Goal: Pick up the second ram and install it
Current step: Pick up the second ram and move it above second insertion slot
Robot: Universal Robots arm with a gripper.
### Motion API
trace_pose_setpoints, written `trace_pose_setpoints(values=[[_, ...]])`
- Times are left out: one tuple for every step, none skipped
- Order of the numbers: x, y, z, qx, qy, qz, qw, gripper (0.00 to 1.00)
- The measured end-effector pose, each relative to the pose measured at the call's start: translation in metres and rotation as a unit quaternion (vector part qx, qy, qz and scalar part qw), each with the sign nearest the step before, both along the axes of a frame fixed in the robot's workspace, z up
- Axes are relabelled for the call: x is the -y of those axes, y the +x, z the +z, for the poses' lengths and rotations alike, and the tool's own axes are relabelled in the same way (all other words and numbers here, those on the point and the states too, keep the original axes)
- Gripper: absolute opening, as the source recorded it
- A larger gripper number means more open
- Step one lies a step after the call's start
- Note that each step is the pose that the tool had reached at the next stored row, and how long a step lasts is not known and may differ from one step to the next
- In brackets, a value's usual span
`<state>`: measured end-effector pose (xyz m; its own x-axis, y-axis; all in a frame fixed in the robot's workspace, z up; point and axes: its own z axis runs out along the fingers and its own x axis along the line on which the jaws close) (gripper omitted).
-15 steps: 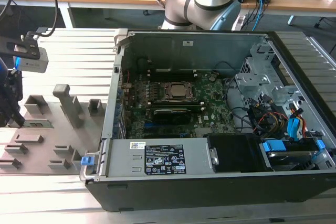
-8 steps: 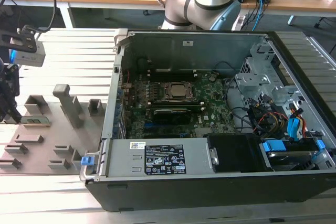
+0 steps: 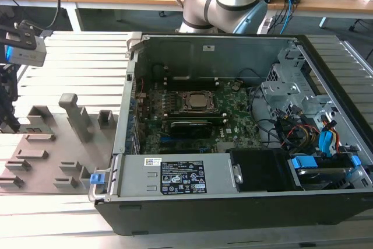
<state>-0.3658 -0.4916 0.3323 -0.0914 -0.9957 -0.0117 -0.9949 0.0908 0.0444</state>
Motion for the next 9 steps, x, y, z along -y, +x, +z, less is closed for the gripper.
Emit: trace_pose_setpoints(values=[[-0.0001,0.0,0.0043,0.0,0.0,0.0,1.0,0.14],[-0.0002,0.0,0.0063,0.0,0.0,0.0,1.0,0.14],[-0.0002,0.0,0.0081,0.0,0.0,0.0,1.0,0.14],[-0.0002,0.0,0.0108,0.0,0.0,0.0,1.0,0.14],[-0.0003,0.0,0.0118,0.0,0.0,0.0,1.0,0.14],[-0.0003,0.0,0.0128,0.0,0.0,0.0,1.0,0.14],[-0.0003,0.0,0.0154,0.0,0.0,0.0,1.0,0.14],[-0.0003,0.0,0.0168,0.0,0.0,0.0,1.0,0.14],[-0.0004,0.0,0.0192,0.0,0.0,0.0,1.0,0.14]])
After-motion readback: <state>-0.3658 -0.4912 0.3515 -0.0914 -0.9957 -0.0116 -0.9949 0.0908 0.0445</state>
